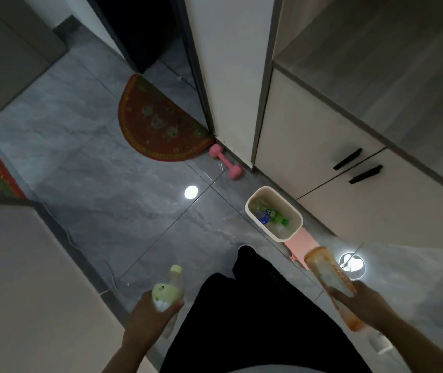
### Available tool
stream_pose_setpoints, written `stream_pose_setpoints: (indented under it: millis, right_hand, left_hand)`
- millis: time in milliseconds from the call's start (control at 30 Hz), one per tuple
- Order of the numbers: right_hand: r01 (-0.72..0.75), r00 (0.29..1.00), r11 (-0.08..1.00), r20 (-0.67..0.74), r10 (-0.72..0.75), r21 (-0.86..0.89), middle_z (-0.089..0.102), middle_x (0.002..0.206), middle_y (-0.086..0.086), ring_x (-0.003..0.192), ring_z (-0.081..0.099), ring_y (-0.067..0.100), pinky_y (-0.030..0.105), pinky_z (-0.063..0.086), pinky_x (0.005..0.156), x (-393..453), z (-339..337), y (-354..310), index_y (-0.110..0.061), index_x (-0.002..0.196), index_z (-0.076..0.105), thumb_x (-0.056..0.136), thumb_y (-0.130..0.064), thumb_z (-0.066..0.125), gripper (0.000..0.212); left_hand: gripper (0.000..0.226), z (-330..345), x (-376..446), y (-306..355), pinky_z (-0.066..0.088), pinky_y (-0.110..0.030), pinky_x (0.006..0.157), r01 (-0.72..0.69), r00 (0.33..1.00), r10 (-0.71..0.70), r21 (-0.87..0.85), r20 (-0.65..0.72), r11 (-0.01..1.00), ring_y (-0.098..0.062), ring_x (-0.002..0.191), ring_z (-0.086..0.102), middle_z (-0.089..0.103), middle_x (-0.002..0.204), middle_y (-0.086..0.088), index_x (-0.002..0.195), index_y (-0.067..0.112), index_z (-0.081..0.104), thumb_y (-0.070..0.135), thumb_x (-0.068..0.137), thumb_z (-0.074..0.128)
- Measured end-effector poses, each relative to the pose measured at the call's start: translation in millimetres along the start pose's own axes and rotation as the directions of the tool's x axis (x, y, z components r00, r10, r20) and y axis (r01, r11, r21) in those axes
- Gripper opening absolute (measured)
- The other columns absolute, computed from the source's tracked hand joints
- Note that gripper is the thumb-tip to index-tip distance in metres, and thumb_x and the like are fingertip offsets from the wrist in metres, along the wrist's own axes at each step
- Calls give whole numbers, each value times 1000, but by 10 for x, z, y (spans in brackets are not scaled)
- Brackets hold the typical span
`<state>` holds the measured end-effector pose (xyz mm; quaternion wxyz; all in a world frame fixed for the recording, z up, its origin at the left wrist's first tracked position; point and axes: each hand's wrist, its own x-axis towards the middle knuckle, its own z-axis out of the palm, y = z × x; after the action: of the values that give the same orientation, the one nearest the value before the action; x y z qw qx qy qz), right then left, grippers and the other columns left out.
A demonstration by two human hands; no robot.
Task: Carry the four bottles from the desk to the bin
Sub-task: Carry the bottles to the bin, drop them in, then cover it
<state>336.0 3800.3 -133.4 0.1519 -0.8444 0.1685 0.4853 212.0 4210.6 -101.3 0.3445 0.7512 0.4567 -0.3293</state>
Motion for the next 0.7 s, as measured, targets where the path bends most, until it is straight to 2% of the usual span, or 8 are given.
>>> stream_pose_setpoints:
  millis: [100,200,300,433,700]
  right_hand:
    - [27,1000,1000,3,-27,5,66,110,14,89,65,28,34,53,77,116,-104,-326,-8,120,50,82,-58,55,63]
    - [35,999,999,1,-35,14,63,120,13,96,65,27,34,55,79,208,-109,-583,-10,127,46,80,-61,55,69]
    - [8,1000,1000,12,-9,28,60,127,11,104,63,26,30,51,79,305,-14,-772,-12,133,41,80,-64,52,75]
    - [-43,999,991,3,43,124,58,130,10,111,59,27,31,48,85,414,217,-1004,-14,134,41,79,-64,54,75]
    - [-144,986,934,-28,162,326,60,124,8,105,60,27,35,50,83,785,829,-1389,-17,129,43,73,-69,54,77]
  left_hand:
    - [50,-93,252,215,44,-33,67,-82,997,81,47,16,996,-25,81,60,64,88,-8,96,8,54,44,69,76]
    - [53,-171,517,469,40,-27,58,-119,993,115,108,40,987,-15,74,56,57,82,4,98,15,49,48,67,76]
    - [57,-217,851,741,38,-24,55,-196,980,187,214,63,957,-16,75,54,56,83,5,100,16,48,53,66,74]
    - [64,-212,1319,1119,44,-30,67,-346,938,325,354,119,869,-26,88,60,64,97,-7,108,11,54,52,64,75]
    - [75,-40,2266,1721,51,-33,80,-561,827,451,436,336,704,-23,97,60,62,111,-6,118,16,52,56,59,76]
